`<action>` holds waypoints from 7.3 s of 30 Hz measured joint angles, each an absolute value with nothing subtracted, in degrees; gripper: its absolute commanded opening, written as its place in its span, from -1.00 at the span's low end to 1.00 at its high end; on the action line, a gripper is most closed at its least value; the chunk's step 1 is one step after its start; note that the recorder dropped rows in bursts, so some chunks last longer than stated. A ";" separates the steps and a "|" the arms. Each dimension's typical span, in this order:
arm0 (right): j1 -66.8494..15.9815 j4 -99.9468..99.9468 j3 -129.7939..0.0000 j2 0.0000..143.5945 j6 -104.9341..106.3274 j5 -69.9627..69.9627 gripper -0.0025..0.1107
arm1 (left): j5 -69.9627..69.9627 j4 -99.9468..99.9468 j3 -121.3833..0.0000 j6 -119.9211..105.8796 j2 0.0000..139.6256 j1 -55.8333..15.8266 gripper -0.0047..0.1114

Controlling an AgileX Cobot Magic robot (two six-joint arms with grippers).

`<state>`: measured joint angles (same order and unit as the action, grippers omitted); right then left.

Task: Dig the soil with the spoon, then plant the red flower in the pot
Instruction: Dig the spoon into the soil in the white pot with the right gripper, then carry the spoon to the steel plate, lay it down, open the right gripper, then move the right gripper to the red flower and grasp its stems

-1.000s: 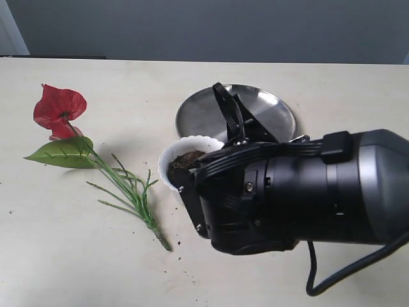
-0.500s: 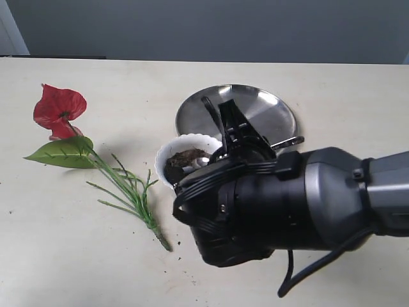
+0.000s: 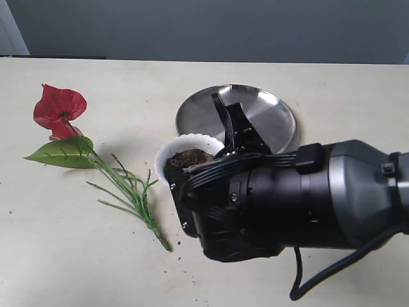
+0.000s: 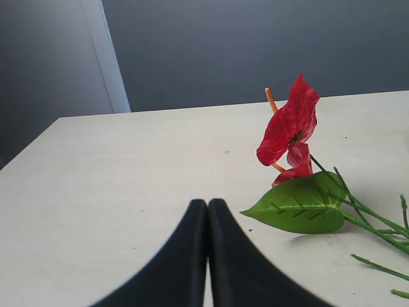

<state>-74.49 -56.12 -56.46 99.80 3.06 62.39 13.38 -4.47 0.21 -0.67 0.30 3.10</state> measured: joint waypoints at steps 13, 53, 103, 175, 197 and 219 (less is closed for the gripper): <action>-74.49 -62.02 -56.46 100.72 -2.19 67.39 -0.97 | 13.38 -4.47 0.21 -0.67 0.30 3.10 -0.91; -52.91 -58.52 -56.46 90.06 -24.85 47.68 -0.97 | 13.38 -4.47 0.21 -0.67 0.30 3.10 -0.91; -35.57 -8.31 -98.15 130.08 9.03 50.97 -0.20 | 13.38 -4.47 0.21 -0.67 0.30 3.10 -0.91; -60.66 3.63 -99.56 129.91 22.74 40.85 0.16 | 13.38 -4.47 0.21 -0.67 0.30 3.10 -0.91; -60.66 2.81 -109.08 136.22 19.64 48.24 0.16 | 13.38 -4.47 0.21 -0.67 0.30 3.10 -0.91; -60.71 3.68 -109.22 137.85 19.08 48.26 -0.96 | 13.38 -4.47 0.21 -0.67 0.30 3.10 -0.91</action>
